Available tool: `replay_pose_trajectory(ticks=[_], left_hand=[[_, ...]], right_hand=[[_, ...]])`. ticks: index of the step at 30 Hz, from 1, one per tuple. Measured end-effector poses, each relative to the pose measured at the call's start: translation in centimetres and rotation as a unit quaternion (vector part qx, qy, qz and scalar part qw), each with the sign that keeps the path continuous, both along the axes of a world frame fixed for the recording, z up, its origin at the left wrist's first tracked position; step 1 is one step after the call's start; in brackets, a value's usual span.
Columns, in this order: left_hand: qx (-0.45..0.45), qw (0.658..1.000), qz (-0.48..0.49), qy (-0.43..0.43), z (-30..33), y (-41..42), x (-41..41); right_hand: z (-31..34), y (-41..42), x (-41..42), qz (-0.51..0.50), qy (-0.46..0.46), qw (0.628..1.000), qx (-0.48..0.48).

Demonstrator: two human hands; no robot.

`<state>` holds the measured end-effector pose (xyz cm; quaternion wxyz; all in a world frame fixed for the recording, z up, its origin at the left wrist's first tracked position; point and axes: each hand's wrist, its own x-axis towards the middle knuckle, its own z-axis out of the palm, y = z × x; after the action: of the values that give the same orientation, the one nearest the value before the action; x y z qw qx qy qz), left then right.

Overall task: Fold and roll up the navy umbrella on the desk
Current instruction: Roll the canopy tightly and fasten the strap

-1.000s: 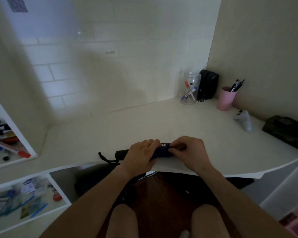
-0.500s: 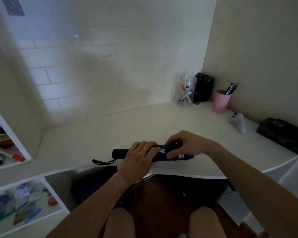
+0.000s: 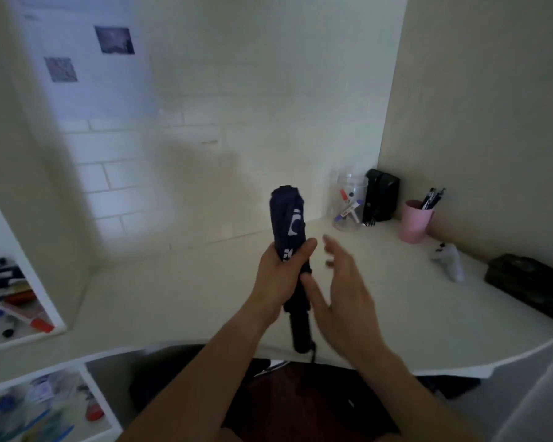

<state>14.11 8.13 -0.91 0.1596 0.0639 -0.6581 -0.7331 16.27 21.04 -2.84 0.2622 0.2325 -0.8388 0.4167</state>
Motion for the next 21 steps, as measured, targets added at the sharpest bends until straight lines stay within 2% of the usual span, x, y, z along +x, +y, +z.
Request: replay_pose_trajectory(ticks=[2,3,4,6,7,9,10,11,12,14,15,16,18,20,21], left_hand=[[0.147,0.989,-0.015,-0.002,1.5,1.1,0.4],[0.190,0.981,-0.021,-0.003,2.0,1.4,0.8],[0.210,0.977,-0.029,0.001,2.5,1.5,1.1],[0.208,0.976,-0.059,0.024,3.3,1.1,2.0],[0.207,0.974,-0.082,0.041,3.7,0.7,2.4],[0.236,0.959,-0.140,0.068,4.3,0.2,2.9],[0.254,0.951,-0.158,0.076,4.7,0.3,3.1],[0.261,0.949,-0.157,0.083,5.0,0.4,3.3],[0.262,0.951,-0.137,0.088,5.2,0.7,3.2],[0.249,0.963,-0.057,0.089,5.7,1.4,3.1],[0.246,0.965,-0.022,0.087,6.1,1.7,3.2],[0.243,0.966,-0.003,0.086,6.3,2.0,3.4],[0.227,0.970,-0.024,0.089,6.7,2.1,3.8],[0.230,0.965,-0.082,0.096,7.3,1.6,4.2],[0.243,0.959,-0.107,0.099,7.6,1.1,4.4]], right_hand=[[-2.2,-1.5,1.3,-0.017,-0.009,0.999,0.031],[-2.7,-1.7,1.5,-0.026,-0.002,0.999,0.040],[-2.6,-1.6,1.4,-0.021,-0.008,0.999,0.036],[-1.6,-0.8,1.3,0.076,-0.101,0.991,-0.036],[-0.7,-0.2,1.5,0.166,-0.183,0.963,-0.108],[0.8,1.1,2.0,0.316,-0.359,0.843,-0.246],[1.5,1.5,2.2,0.354,-0.404,0.794,-0.286],[1.9,1.7,2.4,0.365,-0.409,0.781,-0.300],[2.2,1.7,2.7,0.345,-0.378,0.809,-0.290],[2.1,1.3,3.2,0.206,-0.221,0.935,-0.183],[1.6,1.2,3.4,0.129,-0.124,0.978,-0.104],[1.2,1.2,3.7,0.080,-0.057,0.994,-0.046],[1.0,1.2,4.0,0.065,-0.035,0.996,-0.057],[1.7,1.5,4.0,0.137,-0.116,0.969,-0.167],[2.3,1.8,4.2,0.200,-0.180,0.938,-0.219]])
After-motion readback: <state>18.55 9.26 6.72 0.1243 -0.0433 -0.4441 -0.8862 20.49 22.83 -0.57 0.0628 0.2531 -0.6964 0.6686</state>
